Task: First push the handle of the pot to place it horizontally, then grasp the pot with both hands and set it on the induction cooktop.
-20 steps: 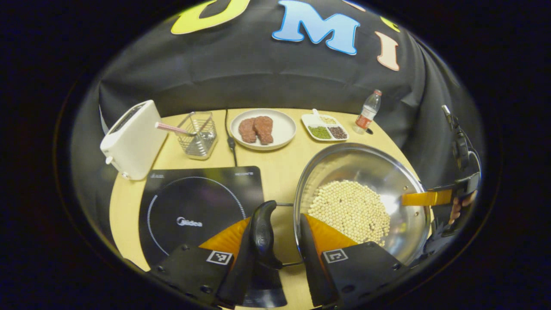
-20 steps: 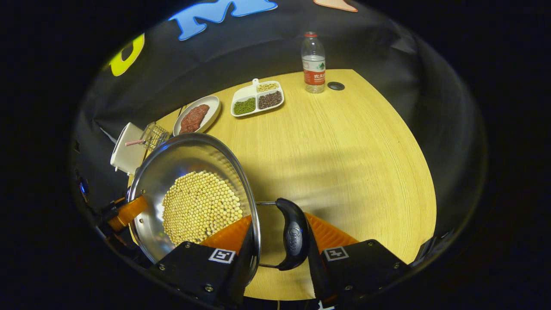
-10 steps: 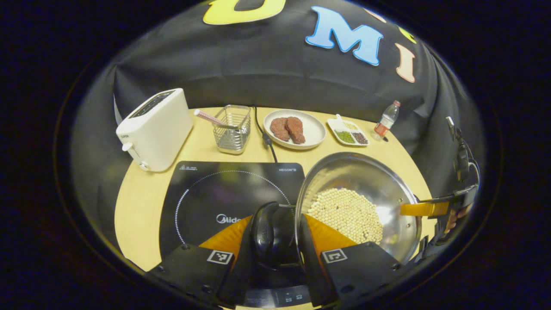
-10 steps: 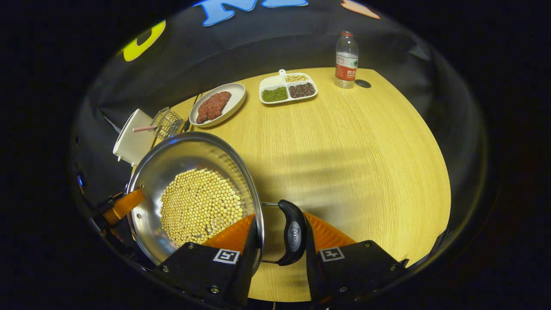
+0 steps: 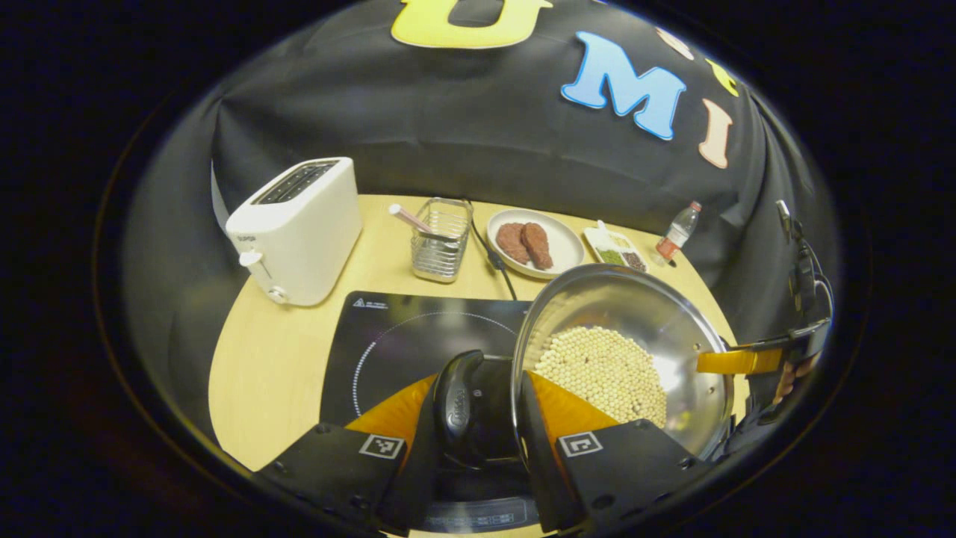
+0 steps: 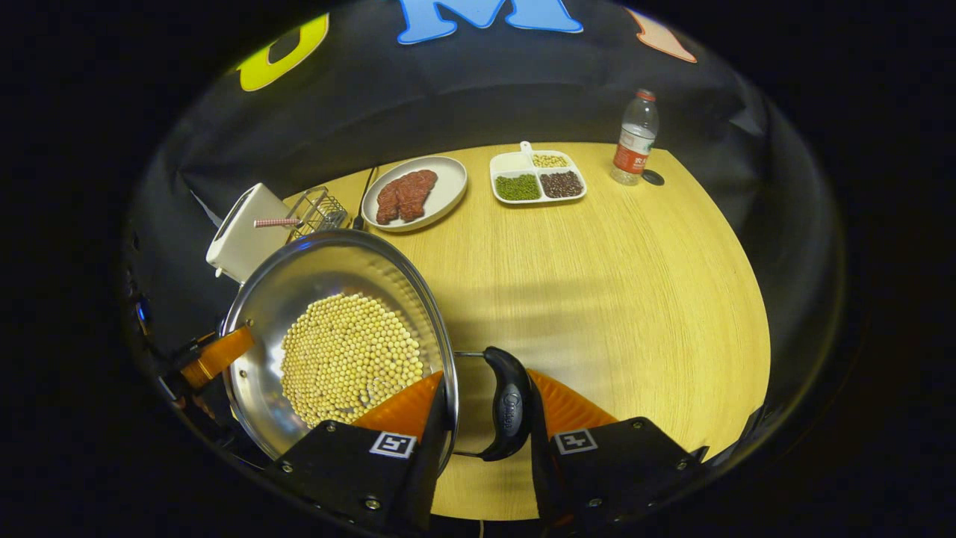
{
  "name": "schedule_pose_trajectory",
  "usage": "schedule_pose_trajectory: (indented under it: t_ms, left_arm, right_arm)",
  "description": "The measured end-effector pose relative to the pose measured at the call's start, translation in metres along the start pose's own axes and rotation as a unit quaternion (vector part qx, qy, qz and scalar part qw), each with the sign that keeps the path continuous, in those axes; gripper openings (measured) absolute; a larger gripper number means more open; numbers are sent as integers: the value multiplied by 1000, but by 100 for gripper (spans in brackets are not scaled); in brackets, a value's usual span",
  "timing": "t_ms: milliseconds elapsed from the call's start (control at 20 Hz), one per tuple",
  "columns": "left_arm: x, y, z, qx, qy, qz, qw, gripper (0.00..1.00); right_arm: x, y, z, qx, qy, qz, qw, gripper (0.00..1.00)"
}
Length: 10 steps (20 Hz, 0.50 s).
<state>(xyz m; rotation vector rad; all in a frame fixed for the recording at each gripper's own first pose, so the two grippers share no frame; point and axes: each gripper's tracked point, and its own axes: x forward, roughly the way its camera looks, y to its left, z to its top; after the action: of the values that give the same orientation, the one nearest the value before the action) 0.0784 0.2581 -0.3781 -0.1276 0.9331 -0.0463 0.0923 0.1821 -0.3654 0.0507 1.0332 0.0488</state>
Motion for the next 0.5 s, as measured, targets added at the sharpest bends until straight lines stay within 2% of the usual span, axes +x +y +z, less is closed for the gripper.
schedule_pose_trajectory:
  t_ms: [50,100,250,350,400,500]
  left_arm:
    - [-1,7,1,-2,0,4,1000,63]
    - [0,16,0,-4,0,7,1000,58]
    - [2,39,-1,-9,-1,16,1000,61]
    - [1,53,2,-12,-2,23,1000,58]
    - [1,60,2,-15,-2,26,1000,63]
    - [-2,73,5,-18,-3,30,999,61]
  right_arm:
    - [1,7,2,-5,-2,0,1000,53]
    - [3,13,2,-7,-1,0,1000,52]
    - [10,34,4,-17,2,6,1000,53]
    - [14,47,7,-23,2,9,1000,53]
    - [17,55,8,-25,2,9,1000,53]
    - [21,64,10,-30,3,12,999,53]
